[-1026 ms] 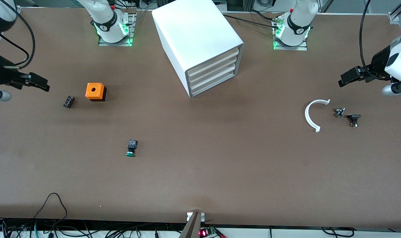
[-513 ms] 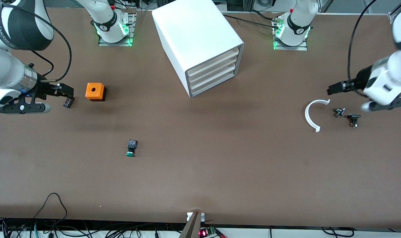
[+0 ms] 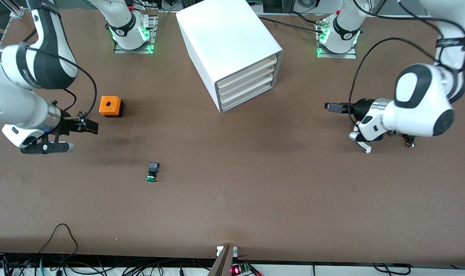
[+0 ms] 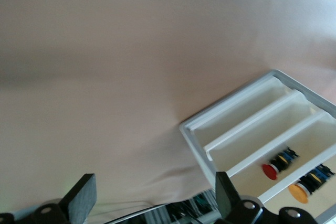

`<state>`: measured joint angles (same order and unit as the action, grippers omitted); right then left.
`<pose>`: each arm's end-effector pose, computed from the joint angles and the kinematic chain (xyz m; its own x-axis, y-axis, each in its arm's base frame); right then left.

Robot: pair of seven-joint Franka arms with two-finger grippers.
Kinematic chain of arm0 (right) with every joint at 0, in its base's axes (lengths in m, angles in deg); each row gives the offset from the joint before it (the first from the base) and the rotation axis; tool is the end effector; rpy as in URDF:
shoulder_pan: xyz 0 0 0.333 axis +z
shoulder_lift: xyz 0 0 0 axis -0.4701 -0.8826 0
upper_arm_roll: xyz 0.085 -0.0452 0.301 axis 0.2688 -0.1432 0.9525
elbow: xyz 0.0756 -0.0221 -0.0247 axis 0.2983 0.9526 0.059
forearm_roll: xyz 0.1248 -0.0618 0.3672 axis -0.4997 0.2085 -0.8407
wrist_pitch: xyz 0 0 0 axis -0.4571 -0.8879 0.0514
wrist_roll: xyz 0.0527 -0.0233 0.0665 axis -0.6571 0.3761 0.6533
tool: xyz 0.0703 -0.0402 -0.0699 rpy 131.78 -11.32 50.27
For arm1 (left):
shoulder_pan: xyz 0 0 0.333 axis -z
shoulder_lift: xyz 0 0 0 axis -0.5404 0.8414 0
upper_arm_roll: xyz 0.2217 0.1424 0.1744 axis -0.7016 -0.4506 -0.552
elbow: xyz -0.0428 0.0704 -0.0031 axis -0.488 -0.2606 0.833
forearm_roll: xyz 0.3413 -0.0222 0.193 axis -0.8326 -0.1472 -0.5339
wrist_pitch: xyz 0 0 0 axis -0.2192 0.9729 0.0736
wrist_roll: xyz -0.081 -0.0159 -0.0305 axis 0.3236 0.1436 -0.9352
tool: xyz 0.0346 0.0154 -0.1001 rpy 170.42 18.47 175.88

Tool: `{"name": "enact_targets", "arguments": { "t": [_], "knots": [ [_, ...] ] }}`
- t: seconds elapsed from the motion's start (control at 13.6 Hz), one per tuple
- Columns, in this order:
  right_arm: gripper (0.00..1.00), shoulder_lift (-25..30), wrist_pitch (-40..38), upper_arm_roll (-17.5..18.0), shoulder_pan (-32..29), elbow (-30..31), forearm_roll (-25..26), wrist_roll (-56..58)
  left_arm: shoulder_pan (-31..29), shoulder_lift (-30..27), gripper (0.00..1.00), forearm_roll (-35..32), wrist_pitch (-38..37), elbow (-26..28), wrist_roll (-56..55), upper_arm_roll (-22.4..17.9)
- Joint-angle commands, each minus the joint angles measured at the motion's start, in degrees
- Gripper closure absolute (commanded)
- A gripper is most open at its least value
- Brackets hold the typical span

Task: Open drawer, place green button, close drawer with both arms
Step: 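Grasp the green button with the right gripper while the left gripper reaches drawer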

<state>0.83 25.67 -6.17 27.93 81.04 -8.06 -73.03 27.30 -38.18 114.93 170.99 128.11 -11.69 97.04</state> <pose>0.6318 0.0447 0.4217 0.9929 0.0688 -0.0966 0.0726 -0.9967 0.0365 0.5489 -0.0874 0.3173 0.8330 -0.0986 -0.5444 0.2045 -0.8595 0.4684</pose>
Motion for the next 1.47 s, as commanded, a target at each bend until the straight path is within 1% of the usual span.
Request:
{"name": "enact_targets", "arguments": {
  "t": [0.0, 0.07, 0.15, 0.29, 0.37, 0.51, 0.73, 0.81, 0.88, 0.95, 1.03, 1.17, 1.25, 1.32, 1.39],
  "knots": [
    [0.0, -3.91, 3.69, -0.25, 1.94, -1.5, -1.18, -0.34, 0.31, 5.05, 0.0, 11.97, 1.71, 5.61, 12.09, 0.43],
    [0.0, -5.32, 4.92, -0.34, 2.56, -1.5, -3.27, -0.77, 1.1, 7.07, 0.0, 16.02, 1.88, 7.81, 16.92, 0.43],
    [0.0, -6.81, 5.8, -0.34, 3.26, -1.5, -5.03, -3.39, 1.98, 8.31, 0.0, 18.41, 2.76, 9.4, 20.97, 0.43],
    [0.0, -9.19, 6.42, -0.34, 4.49, -1.59, -4.96, -9.19, 4.96, 10.33, 0.0, 21.75, 5.21, 11.69, 28.01, 0.61],
    [0.0, -10.5, 8.17, -0.34, 5.02, -2.11, -5.05, -11.04, 6.63, 11.56, 0.0, 24.12, 6.27, 12.39, 30.83, 0.61],
    [0.0, -12.62, 11.78, -0.34, 5.29, -2.12, -5.23, -12.55, 10.14, 12.89, 0.05, 29.13, 10.04, 14.5, 35.76, 1.31],
    [0.0, -14.82, 13.1, 0.1, 5.64, -2.21, -5.32, -13.7, 10.6, 12.72, 0.08, 34.16, 15.85, 16.79, 36.48, 7.44],
    [0.0, -15.69, 14.67, 0.97, 6.25, -2.29, -4.88, -13.52, 10.6, 12.8, 0.09, 36.08, 16.3, 16.88, 36.48, 8.59],
    [0.0, -16.4, 15.99, 1.15, 7.04, -2.29, -4.61, -13.44, 11.21, 12.8, 0.11, 37.58, 16.56, 16.97, 36.31, 8.69],
    [0.0, -17.01, 17.66, 1.16, 8.18, -2.29, -4.26, -13.17, 11.82, 12.8, 0.17, 38.03, 17.17, 17.32, 36.31, 8.78],
    [0.0, -17.63, 19.07, 1.16, 9.24, -2.29, -3.48, -13.43, 12.0, 12.8, 0.26, 38.03, 18.48, 17.5, 36.31, 8.96],
    [0.0, -18.51, 20.66, 1.16, 9.95, -2.29, -3.56, -13.61, 12.01, 12.89, 0.42, 38.03, 21.64, 18.29, 36.31, 10.8],
    [0.0, -19.21, 21.71, 1.16, 9.95, -2.21, -3.56, -13.52, 12.35, 12.89, 0.44, 38.12, 22.97, 18.64, 36.31, 11.33],
    [0.0, -19.74, 22.5, 1.16, 9.95, -2.29, -3.3, -13.35, 12.44, 12.98, 0.55, 38.12, 23.15, 18.64, 36.31, 11.68],
    [0.0, -20.18, 22.51, 1.16, 9.95, -2.29, -3.29, -13.26, 12.62, 13.07, 0.59, 38.12, 23.16, 18.73, 36.31, 11.86]
  ]
}}
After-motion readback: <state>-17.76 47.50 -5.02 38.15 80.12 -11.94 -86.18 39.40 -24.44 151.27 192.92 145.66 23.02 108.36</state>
